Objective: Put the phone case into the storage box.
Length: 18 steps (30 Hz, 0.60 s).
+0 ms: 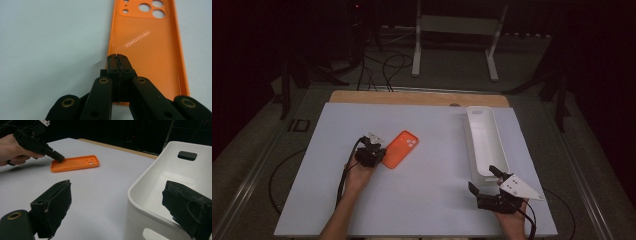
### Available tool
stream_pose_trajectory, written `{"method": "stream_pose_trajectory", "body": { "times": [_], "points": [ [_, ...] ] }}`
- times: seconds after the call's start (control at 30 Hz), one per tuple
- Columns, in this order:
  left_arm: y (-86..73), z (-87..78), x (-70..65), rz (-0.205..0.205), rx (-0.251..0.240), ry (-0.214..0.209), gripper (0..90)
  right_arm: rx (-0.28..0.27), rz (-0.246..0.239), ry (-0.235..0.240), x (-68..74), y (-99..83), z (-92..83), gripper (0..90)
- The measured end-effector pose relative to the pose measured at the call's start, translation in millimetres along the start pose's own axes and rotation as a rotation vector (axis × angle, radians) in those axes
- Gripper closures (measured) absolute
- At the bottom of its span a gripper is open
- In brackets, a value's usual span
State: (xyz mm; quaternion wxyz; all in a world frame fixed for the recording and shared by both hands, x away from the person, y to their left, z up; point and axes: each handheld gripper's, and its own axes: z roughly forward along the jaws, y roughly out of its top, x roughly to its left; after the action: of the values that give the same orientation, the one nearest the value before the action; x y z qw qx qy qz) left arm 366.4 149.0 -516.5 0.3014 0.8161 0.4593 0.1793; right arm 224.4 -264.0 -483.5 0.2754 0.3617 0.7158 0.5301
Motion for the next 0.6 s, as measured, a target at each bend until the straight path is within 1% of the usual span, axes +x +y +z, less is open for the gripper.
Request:
{"method": "stream_pose_trajectory", "body": {
  "times": [0.17, 0.3, 0.5, 0.53, 0.6],
  "points": [
    [-5.0, -5.1, 5.0, 0.01, 0.01, 0.01, 90.0, 0.002, 0.002, 0.0, 0.5, 0.0, 0.5, 8.8],
    [-9.5, -9.5, 8.9, 0.011, 0.014, 0.02, 90.0, 0.002, 0.002, -0.001, 0.9, -0.2, 1.0, 8.8],
    [-16.4, -15.3, 16.9, -0.004, 0.013, 0.028, 90.0, 0.005, 0.0, 0.001, 0.5, -0.6, 2.2, 8.8],
    [-20.0, -18.7, 21.0, -0.012, 0.016, 0.035, 90.0, 0.005, 0.001, 0.001, 0.6, -0.6, 2.3, 8.8],
    [-22.3, -21.0, 23.7, -0.012, 0.02, 0.038, 90.0, 0.005, 0.002, 0.001, 0.8, -0.5, 3.1, 8.8]
  ]
}}
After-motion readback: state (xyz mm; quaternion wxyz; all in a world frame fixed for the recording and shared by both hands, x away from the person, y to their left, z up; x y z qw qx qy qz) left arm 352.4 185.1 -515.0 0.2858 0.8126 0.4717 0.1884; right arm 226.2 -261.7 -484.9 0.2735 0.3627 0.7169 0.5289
